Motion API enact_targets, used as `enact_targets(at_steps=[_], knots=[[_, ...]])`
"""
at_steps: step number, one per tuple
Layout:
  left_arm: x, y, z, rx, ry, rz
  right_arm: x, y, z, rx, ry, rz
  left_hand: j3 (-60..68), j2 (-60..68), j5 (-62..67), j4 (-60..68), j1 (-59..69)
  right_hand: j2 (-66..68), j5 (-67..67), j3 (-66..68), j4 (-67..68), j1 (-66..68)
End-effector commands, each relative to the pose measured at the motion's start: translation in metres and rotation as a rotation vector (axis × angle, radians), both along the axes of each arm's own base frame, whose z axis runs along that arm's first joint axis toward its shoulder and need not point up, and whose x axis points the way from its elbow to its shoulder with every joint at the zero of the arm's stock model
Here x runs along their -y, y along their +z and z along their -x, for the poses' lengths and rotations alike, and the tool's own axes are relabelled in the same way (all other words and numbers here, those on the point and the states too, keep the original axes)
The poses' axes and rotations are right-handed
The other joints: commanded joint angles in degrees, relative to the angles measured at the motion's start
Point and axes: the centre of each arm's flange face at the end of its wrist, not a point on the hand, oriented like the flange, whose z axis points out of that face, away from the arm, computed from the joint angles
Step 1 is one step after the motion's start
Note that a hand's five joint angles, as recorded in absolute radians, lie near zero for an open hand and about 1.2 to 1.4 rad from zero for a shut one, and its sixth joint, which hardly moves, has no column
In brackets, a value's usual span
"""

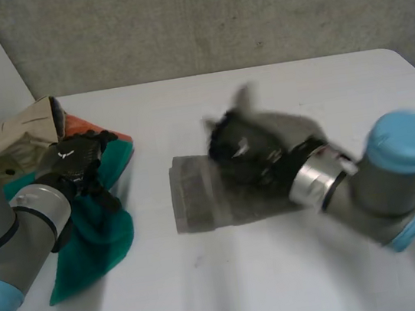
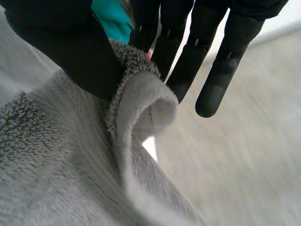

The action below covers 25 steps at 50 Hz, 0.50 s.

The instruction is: Fold the laundry.

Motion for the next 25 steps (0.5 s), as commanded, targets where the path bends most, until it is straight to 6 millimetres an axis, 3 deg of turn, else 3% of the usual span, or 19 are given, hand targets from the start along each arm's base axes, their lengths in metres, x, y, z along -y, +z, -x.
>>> enact_targets(at_steps=[1,2,3,6,8,13,15,20,25], knots=[[-0.001,-0.004,0.002,-0.011,-0.004,-0.007,-0.035,-0.047,-0.034,-0.129,0.063,-0.032,-2.14,-1.67,-2.94,-1.67,-0.72,12.52,12.74,11.67,11.3,16.76],[0.0,-0.005,0.003,-0.012,-0.007,-0.01,-0.036,-0.048,-0.036,-0.16,0.046,-0.034,-2.14,-1.67,-2.94,-1.67,-0.72,12.52,12.74,11.67,11.3,16.76],[0.0,-0.004,0.004,-0.013,-0.008,-0.007,-0.035,-0.046,-0.035,-0.169,0.035,-0.034,-2.14,-1.67,-2.94,-1.67,-0.72,2.51,2.73,1.65,1.29,6.75],[0.001,-0.002,0.006,-0.018,-0.014,0.004,-0.03,-0.035,-0.031,-0.164,-0.017,-0.047,-2.14,-1.67,-2.94,-1.67,-0.72,-57.48,-57.26,-58.33,-58.7,-53.24],[0.002,0.0,0.007,-0.02,-0.016,0.011,-0.024,-0.025,-0.027,-0.119,-0.038,-0.077,-2.14,-1.67,-2.94,-1.67,-0.72,-57.48,-57.26,-58.33,-58.7,-53.24],[0.007,0.01,0.016,-0.052,-0.036,0.061,-0.003,0.045,0.005,0.186,-0.143,-0.31,-2.14,-1.67,-2.94,-1.67,-0.72,-57.48,-57.26,-58.33,-58.7,-53.24],[0.008,0.012,0.021,-0.061,-0.051,0.077,0.007,0.055,0.019,0.263,-0.192,-0.391,-2.14,-1.67,-2.94,-1.67,-0.72,-57.48,-57.26,-58.33,-58.7,-53.24],[0.004,0.011,0.046,-0.076,-0.14,0.111,0.026,0.048,0.055,0.358,-0.366,-0.603,-2.14,-1.67,-2.94,-1.67,-0.72,-57.48,-57.26,-58.33,-58.7,-53.24],[-0.001,0.007,0.064,-0.071,-0.186,0.101,0.035,0.004,0.099,0.167,-0.594,-0.744,-2.14,-1.67,-2.94,-1.67,-0.72,-57.48,-57.26,-58.33,-58.7,-53.24]])
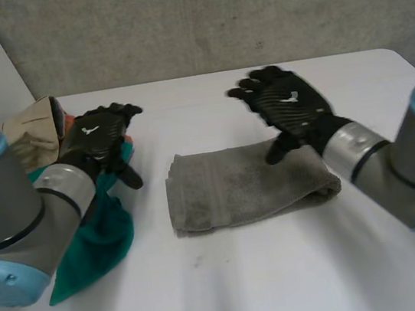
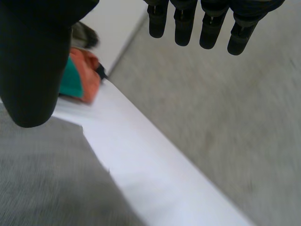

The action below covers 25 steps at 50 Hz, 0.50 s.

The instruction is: Fold the laundry.

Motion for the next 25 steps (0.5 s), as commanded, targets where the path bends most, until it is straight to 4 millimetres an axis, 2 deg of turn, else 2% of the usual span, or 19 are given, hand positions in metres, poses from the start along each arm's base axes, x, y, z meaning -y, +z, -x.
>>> enact_targets(at_steps=[1,4,6,9,10,13,14,17,18,19,20,23,24,25], knots=[[-0.007,-0.005,0.025,0.006,-0.071,-0.001,0.012,-0.052,0.055,-0.21,-0.175,-0.271,-2.14,-1.67,-2.93,-1.67,-0.72,-1.78,-2.72,-1.65,-1.65,-2.73],[-0.01,-0.008,0.026,0.014,-0.07,-0.023,0.015,-0.081,0.07,-0.312,-0.179,-0.332,-2.14,-1.67,-2.93,-1.67,-0.72,-1.78,-2.72,-1.65,-1.65,-2.73],[-0.011,-0.008,0.025,0.017,-0.067,-0.029,0.017,-0.087,0.071,-0.315,-0.184,-0.342,-2.14,-1.67,-2.93,-1.67,-0.72,0.68,-0.26,0.81,0.81,-0.27],[-0.01,-0.009,0.021,0.02,-0.055,-0.036,0.029,-0.085,0.072,-0.286,-0.217,-0.309,-2.14,-1.67,-2.93,-1.67,-0.72,62.95,62.01,63.08,63.08,62.0],[-0.01,-0.008,0.018,0.021,-0.049,-0.038,0.038,-0.077,0.071,-0.251,-0.252,-0.251,-2.14,-1.67,-2.93,-1.67,-0.72,68.16,67.23,68.3,68.3,67.22],[-0.009,-0.006,0.012,0.019,-0.032,-0.037,0.049,-0.059,0.067,-0.202,-0.311,-0.121,-2.14,-1.67,-2.93,-1.67,-0.72,68.22,67.28,68.35,68.35,67.27],[-0.008,-0.003,0.008,0.017,-0.02,-0.032,0.045,-0.041,0.054,-0.176,-0.306,-0.027,-2.14,-1.67,-2.93,-1.67,-0.72,68.22,67.28,68.35,68.35,67.27],[-0.008,0.001,0.001,0.012,-0.002,-0.028,0.032,-0.014,0.032,-0.147,-0.262,0.08,-2.14,-1.67,-2.93,-1.67,-0.72,68.22,67.28,68.35,68.35,67.27],[-0.008,0.004,-0.003,0.008,0.007,-0.021,0.02,-0.005,0.014,-0.144,-0.203,0.117,-2.14,-1.67,-2.93,-1.67,-0.72,68.22,67.28,68.35,68.35,67.27],[-0.007,0.005,-0.005,0.007,0.012,-0.018,0.012,-0.006,0.004,-0.149,-0.165,0.12,-2.14,-1.67,-2.93,-1.67,-0.72,68.22,67.28,68.35,68.35,67.27],[-0.006,0.008,-0.01,0.004,0.027,-0.015,-0.005,-0.01,-0.017,-0.161,-0.08,0.131,-2.14,-1.67,-2.93,-1.67,-0.72,68.22,67.28,68.35,68.35,67.27],[-0.005,0.01,-0.015,-0.001,0.043,-0.009,-0.034,-0.018,-0.048,-0.181,0.061,0.149,-2.14,-1.67,-2.93,-1.67,-0.72,68.22,67.28,68.35,68.35,67.27],[-0.004,0.01,-0.019,-0.001,0.055,-0.014,-0.053,-0.027,-0.065,-0.199,0.154,0.158,-2.14,-1.67,-2.93,-1.67,-0.72,68.22,67.28,68.35,68.35,67.27],[-0.003,0.01,-0.02,-0.005,0.061,-0.014,-0.062,-0.034,-0.073,-0.212,0.199,0.158,-2.14,-1.67,-2.93,-1.67,-0.72,68.22,67.28,68.35,68.35,67.27]])
